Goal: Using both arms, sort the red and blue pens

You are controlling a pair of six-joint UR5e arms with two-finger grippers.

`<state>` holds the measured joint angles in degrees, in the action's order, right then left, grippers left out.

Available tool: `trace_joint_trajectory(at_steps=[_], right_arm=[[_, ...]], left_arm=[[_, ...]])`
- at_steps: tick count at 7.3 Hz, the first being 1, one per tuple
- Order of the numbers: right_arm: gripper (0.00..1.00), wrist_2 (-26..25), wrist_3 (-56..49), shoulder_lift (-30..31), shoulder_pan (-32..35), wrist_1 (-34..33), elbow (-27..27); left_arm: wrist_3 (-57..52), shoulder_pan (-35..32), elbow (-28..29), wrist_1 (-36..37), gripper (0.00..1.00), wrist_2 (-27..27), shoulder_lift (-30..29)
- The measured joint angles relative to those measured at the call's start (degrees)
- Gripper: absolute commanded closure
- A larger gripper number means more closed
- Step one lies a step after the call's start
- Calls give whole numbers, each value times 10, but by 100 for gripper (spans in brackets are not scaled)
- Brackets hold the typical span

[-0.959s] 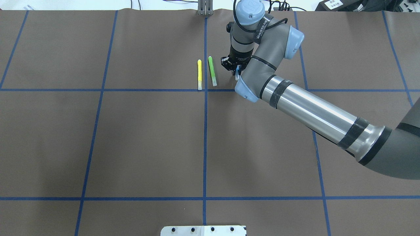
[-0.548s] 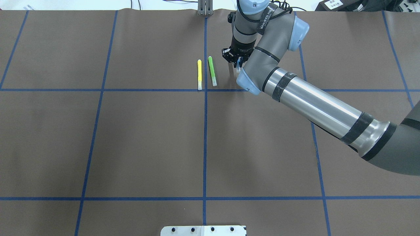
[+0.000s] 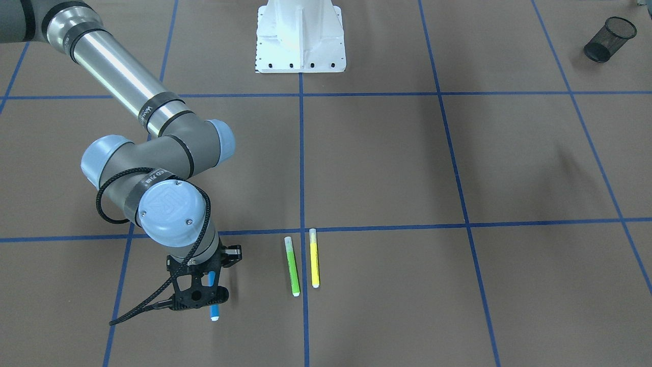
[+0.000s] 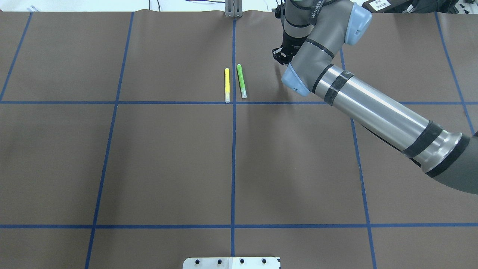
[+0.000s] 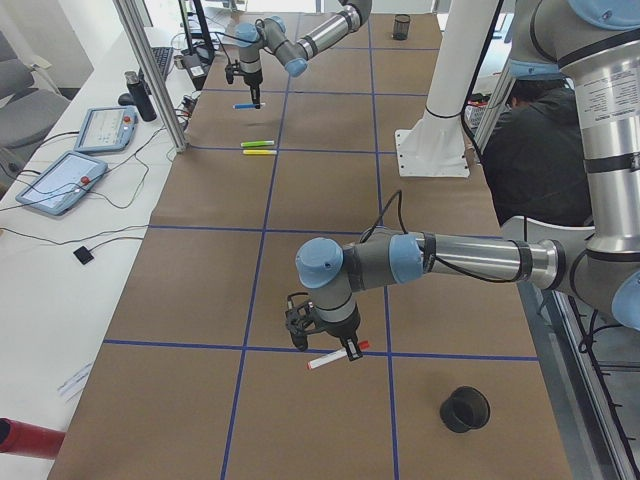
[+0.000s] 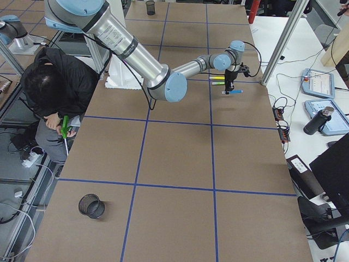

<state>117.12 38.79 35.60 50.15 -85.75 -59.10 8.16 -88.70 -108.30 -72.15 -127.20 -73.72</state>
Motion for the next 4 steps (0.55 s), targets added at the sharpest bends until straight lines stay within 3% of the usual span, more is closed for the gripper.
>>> trace_joint_trajectory(at_steps=[2,4], right_arm=[[100,-5,-35,20,15,-59,-46],[100,-9,-42,54,22,-104,-116]], left_arm=[[-53,-7,-1,11,100,10,46],[-74,-10,-13,94,100,12,65]])
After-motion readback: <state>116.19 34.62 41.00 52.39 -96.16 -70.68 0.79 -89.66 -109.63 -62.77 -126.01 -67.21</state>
